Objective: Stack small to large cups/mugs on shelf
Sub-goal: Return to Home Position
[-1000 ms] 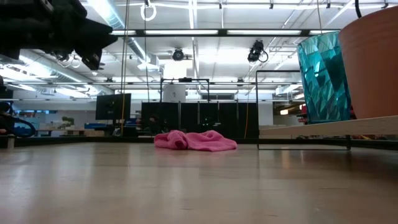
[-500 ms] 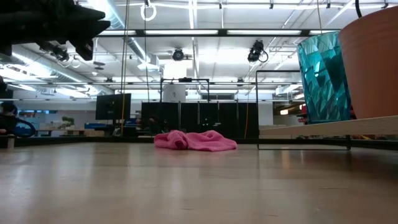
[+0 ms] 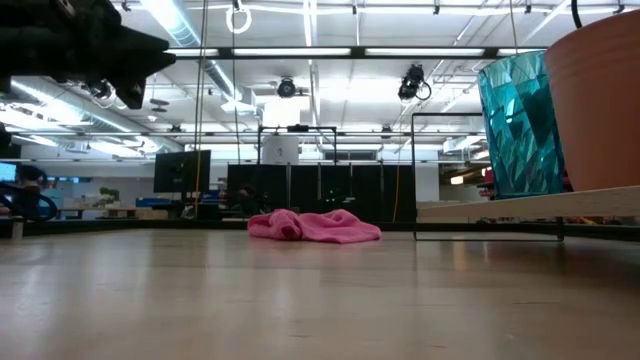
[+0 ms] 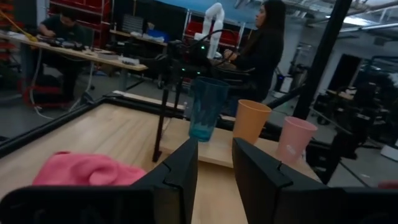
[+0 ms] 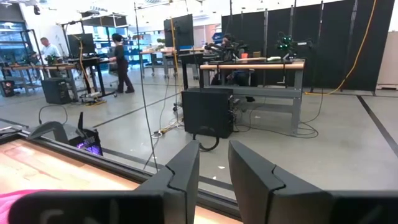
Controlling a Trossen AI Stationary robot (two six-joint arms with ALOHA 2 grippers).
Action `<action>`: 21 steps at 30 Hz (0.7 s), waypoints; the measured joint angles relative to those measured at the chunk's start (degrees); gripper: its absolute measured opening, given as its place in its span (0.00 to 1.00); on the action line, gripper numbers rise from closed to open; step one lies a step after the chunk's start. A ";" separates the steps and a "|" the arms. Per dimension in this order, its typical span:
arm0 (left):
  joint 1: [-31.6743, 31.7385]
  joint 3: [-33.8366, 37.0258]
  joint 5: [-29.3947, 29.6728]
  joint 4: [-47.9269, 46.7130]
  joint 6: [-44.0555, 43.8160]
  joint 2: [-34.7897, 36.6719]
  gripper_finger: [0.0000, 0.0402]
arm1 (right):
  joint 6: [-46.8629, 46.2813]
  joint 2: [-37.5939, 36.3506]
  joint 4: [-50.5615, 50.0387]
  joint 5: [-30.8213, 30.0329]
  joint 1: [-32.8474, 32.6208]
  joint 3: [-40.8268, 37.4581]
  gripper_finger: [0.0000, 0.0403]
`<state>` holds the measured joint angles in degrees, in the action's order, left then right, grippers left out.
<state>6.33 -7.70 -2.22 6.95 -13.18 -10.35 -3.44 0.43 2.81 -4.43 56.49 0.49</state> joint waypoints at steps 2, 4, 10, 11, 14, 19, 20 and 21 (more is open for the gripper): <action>0.00 0.00 0.96 0.02 0.18 0.00 0.27 | 0.00 0.02 0.02 0.00 0.00 0.00 0.23; 0.00 0.00 2.01 -0.01 0.39 0.00 0.27 | 0.00 0.02 0.00 0.00 0.00 0.00 0.23; 0.00 0.00 2.30 -0.16 1.60 -0.13 0.27 | 0.00 0.00 0.02 0.00 0.00 0.00 0.23; 0.00 0.00 2.28 -0.14 1.87 -0.13 0.27 | 0.00 0.02 0.02 0.00 0.00 0.00 0.23; 0.00 0.00 2.30 -0.14 3.69 -0.13 0.27 | 0.00 0.02 0.02 0.00 0.00 0.00 0.23; 0.00 0.00 2.28 -0.15 3.11 -0.15 0.27 | 0.00 0.02 0.02 0.00 0.00 0.00 0.23; 0.00 0.00 2.28 -0.16 3.21 -0.14 0.27 | 0.00 0.02 0.02 0.00 0.00 0.00 0.23; 0.00 0.00 2.28 -0.16 3.36 -0.15 0.27 | 0.00 0.01 0.02 0.00 0.00 0.00 0.23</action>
